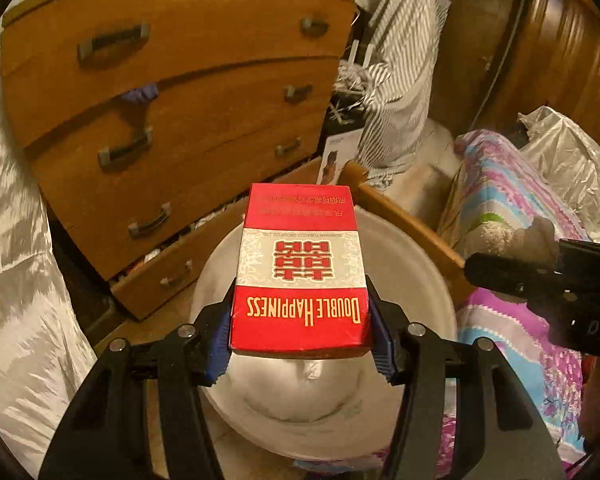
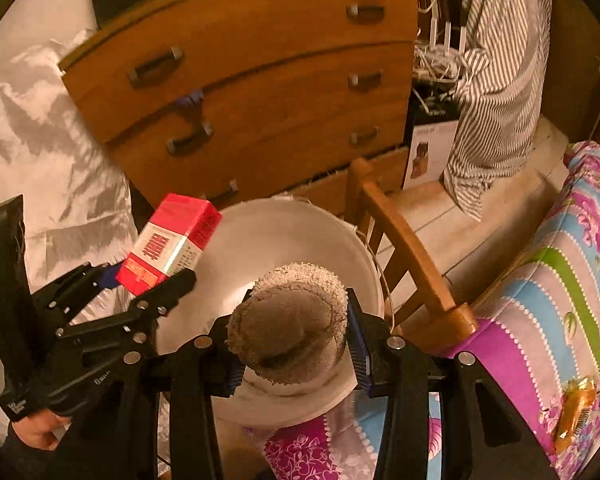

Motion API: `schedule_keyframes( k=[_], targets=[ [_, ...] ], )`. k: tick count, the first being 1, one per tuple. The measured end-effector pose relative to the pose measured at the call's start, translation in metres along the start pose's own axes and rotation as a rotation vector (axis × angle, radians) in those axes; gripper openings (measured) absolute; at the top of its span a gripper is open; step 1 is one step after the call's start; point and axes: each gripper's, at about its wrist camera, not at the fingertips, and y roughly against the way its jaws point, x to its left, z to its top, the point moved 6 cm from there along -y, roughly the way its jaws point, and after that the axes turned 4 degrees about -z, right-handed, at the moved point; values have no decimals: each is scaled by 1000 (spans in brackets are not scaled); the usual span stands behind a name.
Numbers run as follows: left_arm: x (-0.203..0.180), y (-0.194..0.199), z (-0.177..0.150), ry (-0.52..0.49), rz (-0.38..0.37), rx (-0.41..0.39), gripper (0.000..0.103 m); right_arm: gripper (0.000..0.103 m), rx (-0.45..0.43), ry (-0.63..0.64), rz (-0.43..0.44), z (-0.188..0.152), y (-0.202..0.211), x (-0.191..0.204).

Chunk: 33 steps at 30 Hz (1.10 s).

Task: Collect trash
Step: 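Open both tools to drop the cigarette box and cloth ball into the bucket, then move both tools back over the bed toward the trash pile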

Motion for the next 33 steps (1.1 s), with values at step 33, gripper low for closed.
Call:
schedule_keyframes(
  k=[33],
  targets=[
    [29, -17, -5, 21, 38, 28, 60, 67, -16, -97, 47, -7, -7, -34]
  ],
)
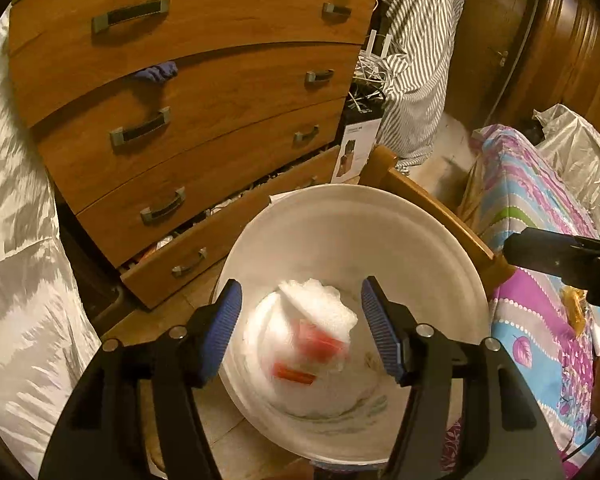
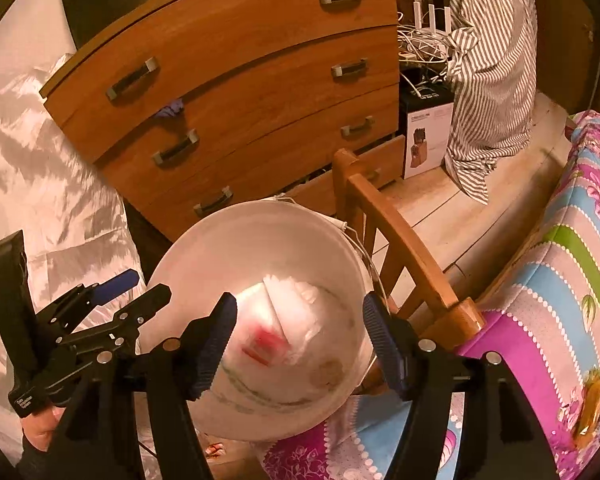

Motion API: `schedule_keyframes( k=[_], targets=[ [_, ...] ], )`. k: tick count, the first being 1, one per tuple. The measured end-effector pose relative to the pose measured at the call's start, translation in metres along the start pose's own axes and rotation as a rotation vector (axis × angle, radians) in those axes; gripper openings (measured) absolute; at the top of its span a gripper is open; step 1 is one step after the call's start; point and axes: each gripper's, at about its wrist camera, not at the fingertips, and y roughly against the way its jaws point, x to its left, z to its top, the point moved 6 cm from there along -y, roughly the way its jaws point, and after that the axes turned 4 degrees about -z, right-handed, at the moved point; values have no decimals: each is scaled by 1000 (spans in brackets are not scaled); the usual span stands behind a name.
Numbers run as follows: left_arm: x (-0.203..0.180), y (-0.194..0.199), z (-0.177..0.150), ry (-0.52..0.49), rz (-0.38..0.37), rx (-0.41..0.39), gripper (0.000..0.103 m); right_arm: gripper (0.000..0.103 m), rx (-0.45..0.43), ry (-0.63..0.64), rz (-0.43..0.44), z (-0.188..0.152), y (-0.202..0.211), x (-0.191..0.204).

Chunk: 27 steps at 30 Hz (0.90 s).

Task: Collect trash
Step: 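Move both tools back over the bed toward the trash pile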

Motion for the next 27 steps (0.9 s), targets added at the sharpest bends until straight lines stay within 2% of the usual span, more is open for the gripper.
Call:
schedule_keyframes(
  k=[5, 8, 11, 15, 17, 22, 27],
  targets=[
    [-2, 3, -1, -9, 1, -6, 60, 67, -19, -11, 3, -6, 11, -6],
    [-11, 12, -4, -24, -5, -23, 60, 67, -70, -9, 6, -19, 34, -12],
    [-28, 25, -11, -40, -43, -46, 61, 67, -151, -12, 5, -48, 69, -25],
    [-80, 27, -30, -119, -122, -40, 63, 67, -243, -56, -19, -111, 117, -63],
    [-114, 24, -44, -172, -161, -20, 63, 68, -279, -103, -64, -156, 144, -97],
    [-206, 13, -87, -311, -268, 42, 63, 68, -317, -238, -180, -266, 198, -181],
    [-292, 11, -138, -436, -366, 104, 63, 71, -359, -316, -289, -363, 253, -242]
  ],
)
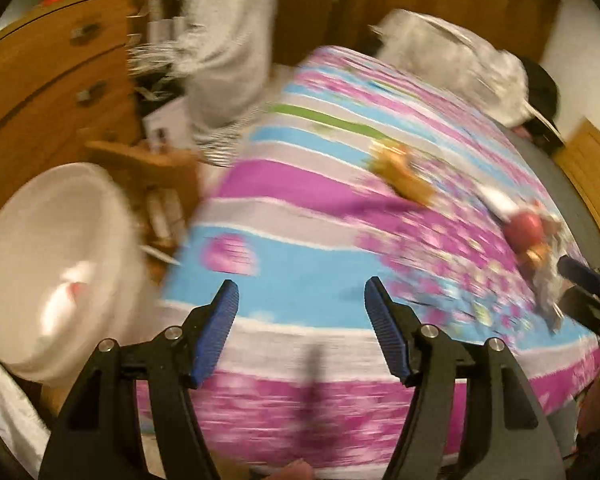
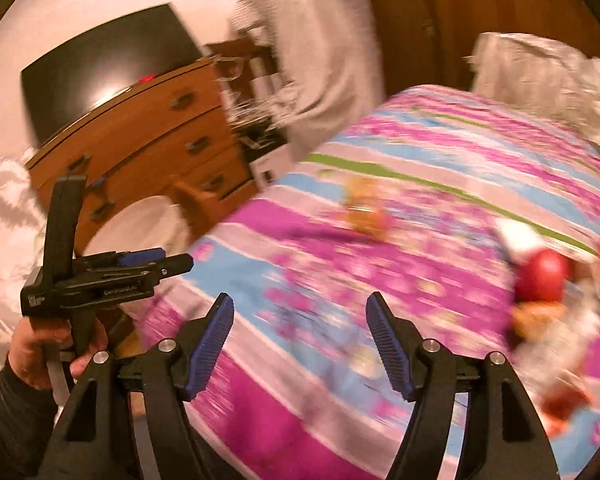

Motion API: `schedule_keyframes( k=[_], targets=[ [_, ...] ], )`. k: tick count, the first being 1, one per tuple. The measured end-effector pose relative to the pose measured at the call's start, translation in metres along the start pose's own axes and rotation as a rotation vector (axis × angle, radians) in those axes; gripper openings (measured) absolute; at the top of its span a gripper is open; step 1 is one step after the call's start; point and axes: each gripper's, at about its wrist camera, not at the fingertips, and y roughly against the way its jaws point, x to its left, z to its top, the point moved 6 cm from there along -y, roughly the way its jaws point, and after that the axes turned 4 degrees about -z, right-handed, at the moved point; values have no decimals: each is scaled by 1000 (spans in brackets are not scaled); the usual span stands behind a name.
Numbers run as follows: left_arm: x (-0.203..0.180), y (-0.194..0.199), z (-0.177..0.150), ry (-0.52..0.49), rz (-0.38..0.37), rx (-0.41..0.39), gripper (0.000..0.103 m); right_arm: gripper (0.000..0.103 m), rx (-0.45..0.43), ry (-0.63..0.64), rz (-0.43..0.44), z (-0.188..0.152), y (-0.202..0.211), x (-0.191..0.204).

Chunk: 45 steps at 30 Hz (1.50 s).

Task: Collect trash
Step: 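Move both tools back over the bed toward the trash pile, then grasp the white-grey snack bag with left tool while right tool grasps the orange-white paper cup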

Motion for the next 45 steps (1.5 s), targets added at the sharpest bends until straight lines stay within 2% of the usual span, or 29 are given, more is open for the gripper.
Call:
schedule_keyframes(
  k=[4, 8, 11, 14, 15, 18, 21, 23, 26, 27, 30, 35, 39, 45],
  targets=[
    [-48, -18, -9, -60, -55, 41, 63, 72, -17, 34, -134, -33, 48, -86],
    [-91, -33, -17, -115, -116, 82, 65, 72, 22, 122, -291, -62, 74, -170],
    [-122, -41, -26, -158, -160, 112, 66, 72, 106, 224, -283, -84, 75, -215],
    [-151, -49, -33, -194, -212, 146, 66, 71, 164, 304, -189, -95, 65, -230],
    [-159, -52, -35, -205, -227, 156, 66, 70, 183, 325, -147, -97, 59, -232],
    [-182, -63, -41, -225, -259, 187, 66, 66, 217, 367, -94, -96, 43, -222],
    [-200, -76, -44, -231, -263, 217, 66, 53, 233, 395, -69, -98, 24, -211],
    [-210, -84, -46, -232, -271, 231, 66, 29, 215, 369, -71, -97, 23, -207],
    [-228, -94, -47, -246, -289, 245, 66, 12, 179, 294, -85, -105, 38, -209],
    [-233, -97, -48, -252, -299, 246, 66, 12, 167, 263, -95, -107, 42, -212],
    [-259, -103, -48, -283, -339, 228, 66, 12, 119, 44, -101, -122, 73, -237],
    [-307, -105, -48, -367, -387, 172, 66, 12, 66, -280, -225, -162, 121, -294],
    [-330, -115, -45, -426, -355, 150, 66, 12, 76, -383, -255, -185, 124, -313],
    [-342, -134, -44, -485, -288, 154, 66, 14, 79, -378, -265, -182, 115, -312]
  ],
)
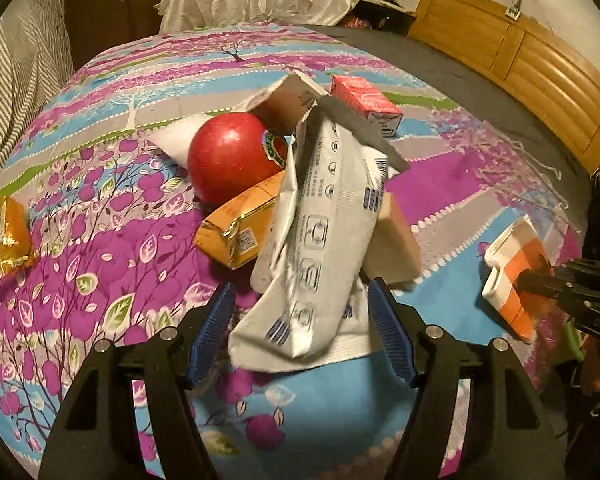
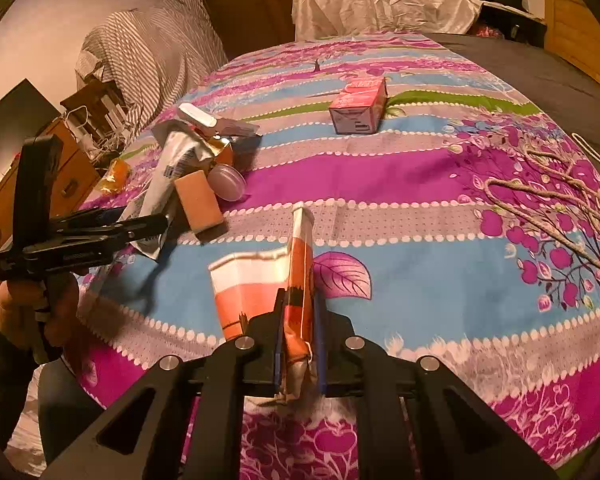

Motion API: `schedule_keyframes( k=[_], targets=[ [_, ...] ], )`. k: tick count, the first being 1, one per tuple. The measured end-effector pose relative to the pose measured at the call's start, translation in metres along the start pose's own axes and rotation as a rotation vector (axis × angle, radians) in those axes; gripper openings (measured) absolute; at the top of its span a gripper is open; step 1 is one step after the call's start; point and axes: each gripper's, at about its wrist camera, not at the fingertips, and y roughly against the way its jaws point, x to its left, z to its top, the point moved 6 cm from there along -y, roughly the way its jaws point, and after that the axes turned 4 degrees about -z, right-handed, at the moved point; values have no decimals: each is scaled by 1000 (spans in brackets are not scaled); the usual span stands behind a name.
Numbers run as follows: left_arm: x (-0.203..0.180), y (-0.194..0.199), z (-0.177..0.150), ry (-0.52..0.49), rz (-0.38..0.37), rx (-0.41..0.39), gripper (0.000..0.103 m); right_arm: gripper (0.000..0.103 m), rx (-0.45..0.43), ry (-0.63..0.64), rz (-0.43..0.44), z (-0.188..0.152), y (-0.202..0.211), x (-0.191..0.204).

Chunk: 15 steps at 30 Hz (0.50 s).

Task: Collect trash
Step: 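Grasp the white-grey snack bag with left tool while right tool grasps the orange-white paper cup, then lift and carry the snack bag and paper cup with both tools to the bucket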

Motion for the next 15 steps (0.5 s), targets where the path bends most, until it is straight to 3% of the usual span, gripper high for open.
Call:
schedule_keyframes(
  k=[6, 8, 15],
  targets=[
    [-5, -6, 0, -5, 3, -2, 49, 20, 21, 24, -4, -3, -13, 0],
    [-6, -6, 0, -2, -4, -9, 38, 20, 24, 35, -13, -2, -14, -1],
    [-5, 15, -7, 27, 38, -87, 32, 13, -34, 94, -65, -10, -6, 10]
  ],
)
